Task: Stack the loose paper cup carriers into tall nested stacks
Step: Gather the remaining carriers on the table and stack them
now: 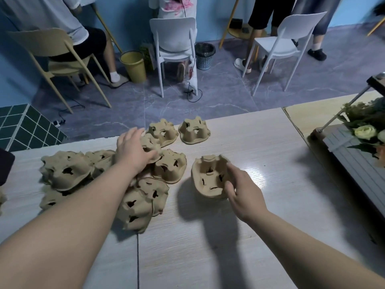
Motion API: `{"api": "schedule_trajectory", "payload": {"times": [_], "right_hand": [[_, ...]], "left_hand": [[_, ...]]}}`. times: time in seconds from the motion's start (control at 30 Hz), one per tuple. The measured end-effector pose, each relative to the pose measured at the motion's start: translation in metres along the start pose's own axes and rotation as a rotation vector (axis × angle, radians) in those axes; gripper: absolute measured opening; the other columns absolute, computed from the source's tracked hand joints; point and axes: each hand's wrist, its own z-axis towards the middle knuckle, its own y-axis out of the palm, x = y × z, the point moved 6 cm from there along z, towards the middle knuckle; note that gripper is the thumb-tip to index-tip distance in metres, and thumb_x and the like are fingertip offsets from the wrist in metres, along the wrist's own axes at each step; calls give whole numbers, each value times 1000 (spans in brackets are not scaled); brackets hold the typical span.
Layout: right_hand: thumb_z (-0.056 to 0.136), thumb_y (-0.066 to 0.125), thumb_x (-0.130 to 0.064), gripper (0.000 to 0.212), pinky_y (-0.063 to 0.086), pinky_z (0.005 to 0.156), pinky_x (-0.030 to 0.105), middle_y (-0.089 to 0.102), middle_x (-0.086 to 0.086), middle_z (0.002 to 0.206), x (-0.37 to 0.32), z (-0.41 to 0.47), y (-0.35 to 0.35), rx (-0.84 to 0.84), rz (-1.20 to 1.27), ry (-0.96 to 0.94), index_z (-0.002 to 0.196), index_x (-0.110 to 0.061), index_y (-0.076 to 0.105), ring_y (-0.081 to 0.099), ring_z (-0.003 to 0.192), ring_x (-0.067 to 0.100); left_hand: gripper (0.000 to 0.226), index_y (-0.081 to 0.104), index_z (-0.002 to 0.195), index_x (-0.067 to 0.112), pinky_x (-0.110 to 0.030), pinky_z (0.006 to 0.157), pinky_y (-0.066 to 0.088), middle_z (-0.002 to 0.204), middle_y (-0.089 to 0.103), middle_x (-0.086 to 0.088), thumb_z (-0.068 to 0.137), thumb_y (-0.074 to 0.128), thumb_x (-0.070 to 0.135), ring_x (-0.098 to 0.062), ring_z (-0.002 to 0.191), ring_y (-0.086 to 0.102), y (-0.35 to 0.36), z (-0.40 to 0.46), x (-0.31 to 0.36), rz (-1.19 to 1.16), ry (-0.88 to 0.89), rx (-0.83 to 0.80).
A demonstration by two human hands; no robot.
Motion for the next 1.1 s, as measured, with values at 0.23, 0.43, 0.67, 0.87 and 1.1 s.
{"api": "schedule_trajectory", "payload": {"times": [0.23, 0.43, 0.67, 0.87, 1.1], "right_hand": [[92, 45, -22, 54, 41, 87, 30, 49, -2, 131, -1, 1, 0, 31, -21, 12, 144, -28, 33, 50, 114, 17], [93, 45, -22, 53, 39, 87, 29, 48, -3, 133, 0, 0, 2, 40, -20, 20, 144, -27, 34, 49, 115, 15], [92, 45, -21, 55, 40, 88, 29, 48, -3, 136, -3, -3, 6, 16, -3, 0, 145, -29, 33, 50, 116, 17], [90, 44, -21, 58, 43, 86, 30, 49, -2, 134, -5, -10, 8, -16, 7, -36, 146, -30, 32, 52, 111, 16], [90, 44, -21, 57, 41, 84, 28, 49, -3, 133, -3, -15, 7, -22, 3, -48, 146, -30, 32, 52, 109, 16]], "left_hand": [[66, 49, 138, 22, -35, 112, 27, 141, 50, -7, 79, 74, 35, -30, 131, 40, 17, 12, -12, 108, 33, -90], [65, 49, 139, 25, -34, 104, 31, 136, 54, -5, 81, 72, 40, -32, 125, 42, 15, -8, -7, 137, 21, -122], [50, 57, 131, 28, -31, 99, 35, 130, 60, 0, 83, 70, 37, -30, 123, 44, 10, -36, -1, 85, 21, -115], [68, 40, 140, 28, -38, 103, 36, 140, 48, -4, 81, 73, 34, -31, 126, 40, 15, -54, -9, 240, 39, -139], [69, 42, 142, 21, -41, 102, 38, 134, 54, -7, 81, 72, 31, -33, 125, 43, 5, -75, -19, 8, -137, 43]]}}
